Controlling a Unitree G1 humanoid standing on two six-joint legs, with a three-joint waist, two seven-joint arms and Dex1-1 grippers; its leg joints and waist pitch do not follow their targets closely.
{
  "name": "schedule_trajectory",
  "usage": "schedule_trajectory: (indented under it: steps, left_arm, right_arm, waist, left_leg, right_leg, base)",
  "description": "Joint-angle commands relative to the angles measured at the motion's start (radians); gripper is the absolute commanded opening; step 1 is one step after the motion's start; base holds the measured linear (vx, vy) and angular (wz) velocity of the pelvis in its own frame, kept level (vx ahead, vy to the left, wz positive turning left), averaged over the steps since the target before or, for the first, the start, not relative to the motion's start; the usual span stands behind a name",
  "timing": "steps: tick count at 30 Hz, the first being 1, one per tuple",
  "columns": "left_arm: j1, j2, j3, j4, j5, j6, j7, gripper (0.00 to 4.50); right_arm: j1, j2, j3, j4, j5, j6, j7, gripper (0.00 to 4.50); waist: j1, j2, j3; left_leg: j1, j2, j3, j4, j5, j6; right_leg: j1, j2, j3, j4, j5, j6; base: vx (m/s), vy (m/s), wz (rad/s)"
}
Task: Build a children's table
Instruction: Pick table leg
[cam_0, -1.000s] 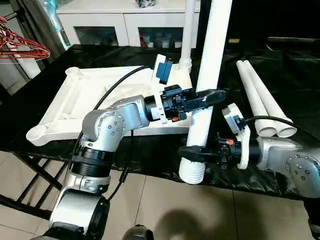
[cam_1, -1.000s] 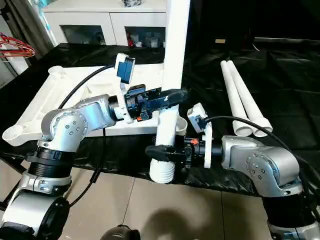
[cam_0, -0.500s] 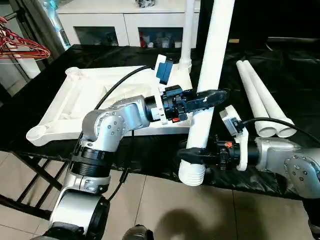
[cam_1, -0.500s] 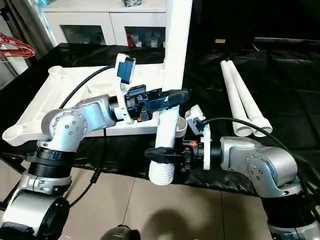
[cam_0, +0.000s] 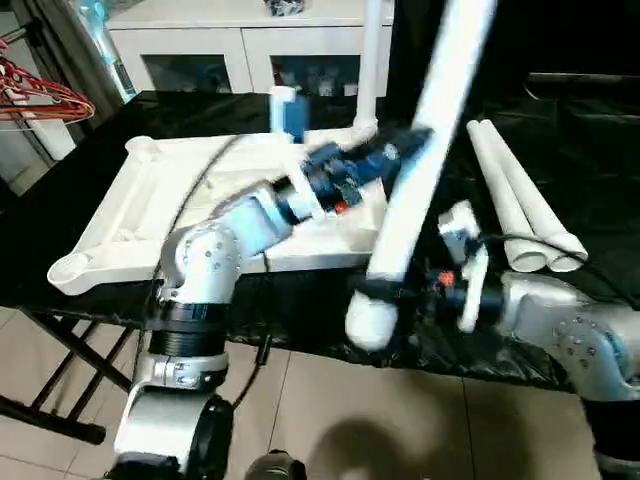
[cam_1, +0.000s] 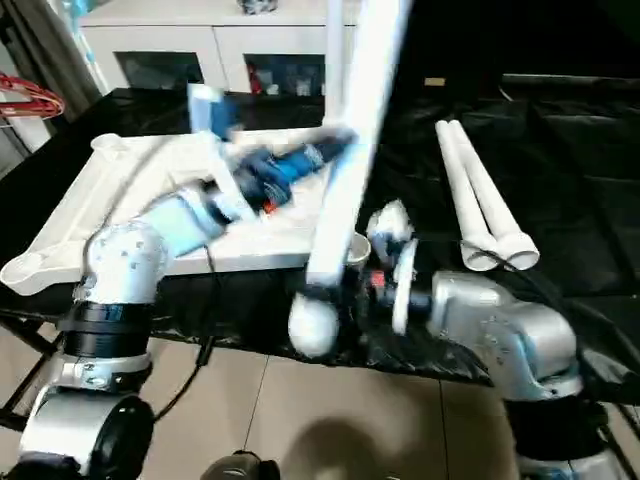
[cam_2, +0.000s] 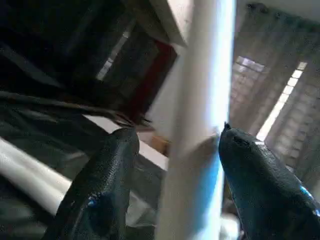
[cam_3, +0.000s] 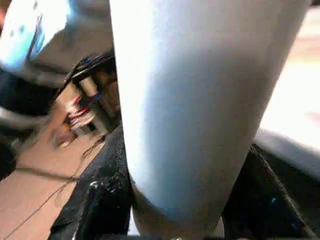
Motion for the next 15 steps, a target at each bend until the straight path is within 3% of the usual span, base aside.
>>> schedule_trajectory:
  steps: [1, 2, 4, 5, 6, 8, 9, 10, 11, 12, 13, 14, 15]
  left_arm:
    - [0.01, 0.023, 0.016, -0.016, 0.03, -0.015, 0.014, 2.97]
    - [0.009, 0.04, 0.019, -0.017, 0.036, -0.013, 0.013, 2.97]
    - [0.018, 0.074, 0.017, -0.014, 0.049, -0.02, -0.015, 2.97]
    - [0.025, 0.104, 0.01, -0.007, 0.088, -0.045, -0.01, 2.97]
    - [0.038, 0.143, 0.008, -0.005, 0.107, -0.051, -0.026, 2.97]
    - [0.053, 0.197, 0.005, 0.004, 0.158, -0.091, -0.023, 2.97]
    - [0.066, 0.211, 0.032, -0.009, 0.147, -0.092, -0.015, 2.97]
    - [0.073, 0.207, 0.075, -0.027, 0.153, -0.106, 0.057, 2.97]
    - [0.076, 0.204, 0.111, -0.038, 0.164, -0.133, 0.116, 2.97]
    - [0.077, 0.2, 0.134, -0.045, 0.168, -0.147, 0.153, 2.97]
    - [0.093, 0.205, 0.144, -0.067, 0.162, -0.143, 0.159, 2.97]
    - [0.105, 0.211, 0.146, -0.077, 0.155, -0.138, 0.148, 2.97]
    - [0.118, 0.239, 0.115, -0.082, 0.227, -0.151, 0.181, 2.97]
  right_arm:
    - [-0.034, 0.013, -0.033, -0.001, -0.014, -0.022, -0.038, 1.9]
    - [-0.049, 0.021, -0.047, 0.006, -0.018, -0.025, -0.064, 1.9]
    - [-0.066, 0.029, -0.06, 0.02, -0.032, -0.037, -0.094, 1.9]
    - [-0.071, 0.03, -0.065, 0.023, -0.042, -0.035, -0.114, 1.9]
    - [-0.073, 0.031, -0.073, 0.021, -0.044, -0.028, -0.131, 1.9]
    - [-0.084, 0.033, -0.092, 0.02, -0.04, -0.009, -0.163, 1.9]
    - [-0.092, 0.046, -0.107, 0.019, -0.036, -0.001, -0.195, 1.9]
    - [-0.102, 0.064, -0.132, 0.019, -0.035, 0.005, -0.245, 1.9]
    - [-0.111, 0.08, -0.157, 0.031, -0.023, 0.016, -0.282, 1.9]
    - [-0.116, 0.09, -0.174, 0.04, -0.014, 0.024, -0.303, 1.9]
    - [-0.1, 0.082, -0.167, 0.029, -0.041, 0.011, -0.312, 1.9]
    - [-0.088, 0.075, -0.156, 0.025, -0.066, -0.004, -0.313, 1.9]
    - [-0.064, 0.089, -0.164, 0.021, -0.108, -0.027, -0.367, 1.9]
  waist:
    - [0.001, -0.038, -0.084]
    - [-0.004, -0.058, -0.084]
    - [-0.002, -0.043, -0.083]
    - [-0.005, -0.051, -0.083]
    - [-0.005, -0.051, -0.083]
    - [-0.019, -0.066, -0.081]
    - [-0.01, -0.004, -0.079]
    - [-0.032, -0.026, -0.073]
    - [-0.039, -0.06, -0.046]
    - [-0.039, -0.06, -0.046]
    - [-0.032, -0.044, -0.057]
    - [-0.029, -0.035, -0.065]
    - [-0.026, -0.03, -0.076]
  left_leg:
    - [0.03, 0.05, -0.027, -0.065, -0.154, 0.038]
    - [0.029, 0.049, -0.024, -0.067, -0.147, 0.037]
    - [0.029, 0.049, -0.026, -0.067, -0.142, 0.029]
    - [0.037, 0.052, -0.026, -0.071, -0.157, 0.021]
    - [0.037, 0.052, -0.026, -0.071, -0.157, 0.021]
    - [0.038, 0.054, -0.023, -0.076, -0.169, 0.007]
    - [0.04, 0.052, -0.037, -0.077, -0.187, -0.011]
    - [0.04, 0.056, -0.033, -0.084, -0.237, -0.026]
    - [0.036, 0.053, -0.027, -0.092, -0.259, -0.023]
    - [0.036, 0.053, -0.027, -0.092, -0.259, -0.023]
    - [0.038, 0.049, -0.03, -0.087, -0.259, -0.024]
    - [0.039, 0.051, -0.034, -0.085, -0.249, -0.027]
    - [0.045, 0.056, -0.034, -0.084, -0.243, -0.038]
  right_leg:
    - [0.044, -0.084, 0.041, -0.085, -0.382, -0.108]
    - [0.045, -0.083, 0.04, -0.087, -0.382, -0.103]
    - [0.04, -0.085, 0.042, -0.084, -0.385, -0.102]
    - [0.038, -0.083, 0.043, -0.085, -0.388, -0.092]
    - [0.038, -0.083, 0.043, -0.085, -0.388, -0.092]
    - [0.037, -0.081, 0.046, -0.083, -0.363, -0.088]
    - [0.033, -0.086, 0.046, -0.072, -0.362, -0.092]
    - [0.031, -0.075, 0.044, -0.084, -0.334, -0.095]
    - [0.021, -0.075, 0.047, -0.092, -0.316, -0.106]
    - [0.021, -0.075, 0.047, -0.092, -0.316, -0.106]
    - [0.034, -0.088, 0.049, -0.083, -0.35, -0.124]
    - [0.039, -0.088, 0.047, -0.08, -0.346, -0.124]
    - [0.039, -0.083, 0.045, -0.078, -0.325, -0.118]
  base:
    - [0.0, 0.0, 0.0]
    - [0.0, 0.0, 0.0]
    - [0.0, 0.0, 0.0]
    - [0.0, 0.0, 0.0]
    - [0.0, 0.0, 0.0]
    - [0.0, 0.0, 0.0]
    - [0.0, 0.0, 0.0]
    - [0.0, 0.0, 0.0]
    - [0.0, 0.0, 0.0]
    - [0.0, 0.0, 0.0]
    - [0.0, 0.0, 0.0]
    - [0.0, 0.0, 0.0]
    - [0.0, 0.0, 0.0]
